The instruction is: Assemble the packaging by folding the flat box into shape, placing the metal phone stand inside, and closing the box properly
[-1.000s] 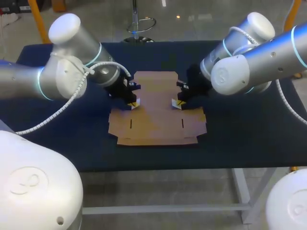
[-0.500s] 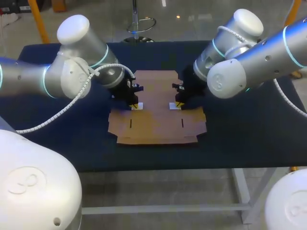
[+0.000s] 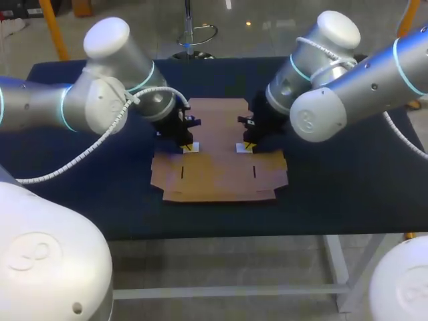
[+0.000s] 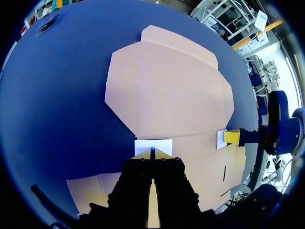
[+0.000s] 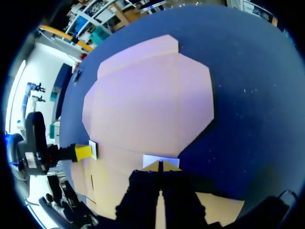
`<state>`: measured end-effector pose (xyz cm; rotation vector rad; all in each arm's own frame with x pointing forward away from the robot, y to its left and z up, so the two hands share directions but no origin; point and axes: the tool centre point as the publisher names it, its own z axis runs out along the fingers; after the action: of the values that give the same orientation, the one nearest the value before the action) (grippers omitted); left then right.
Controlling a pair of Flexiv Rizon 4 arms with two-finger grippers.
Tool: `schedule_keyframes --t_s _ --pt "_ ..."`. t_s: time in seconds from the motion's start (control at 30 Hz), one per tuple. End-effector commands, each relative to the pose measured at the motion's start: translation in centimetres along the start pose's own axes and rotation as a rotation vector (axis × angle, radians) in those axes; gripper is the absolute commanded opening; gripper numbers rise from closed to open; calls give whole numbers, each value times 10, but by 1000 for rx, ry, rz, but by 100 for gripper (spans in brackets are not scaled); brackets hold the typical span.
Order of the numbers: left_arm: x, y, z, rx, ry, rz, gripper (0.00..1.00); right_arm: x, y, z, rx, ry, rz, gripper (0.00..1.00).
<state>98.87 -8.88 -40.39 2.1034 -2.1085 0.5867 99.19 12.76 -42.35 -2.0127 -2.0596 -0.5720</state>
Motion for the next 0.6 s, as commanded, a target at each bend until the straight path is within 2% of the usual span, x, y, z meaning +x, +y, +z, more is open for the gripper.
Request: schedule_keyframes --t_s 0.03,0.33,0.6 --pt "-2 3 -11 4 5 2 0 -11 3 -9 21 75 -3 0" --pt "-6 2 -29 -10 50 -7 0 -22 8 -28 51 220 -10 0" --pt "-14 -2 -44 -50 98 -32 0 -34 13 -38 75 287 2 0"
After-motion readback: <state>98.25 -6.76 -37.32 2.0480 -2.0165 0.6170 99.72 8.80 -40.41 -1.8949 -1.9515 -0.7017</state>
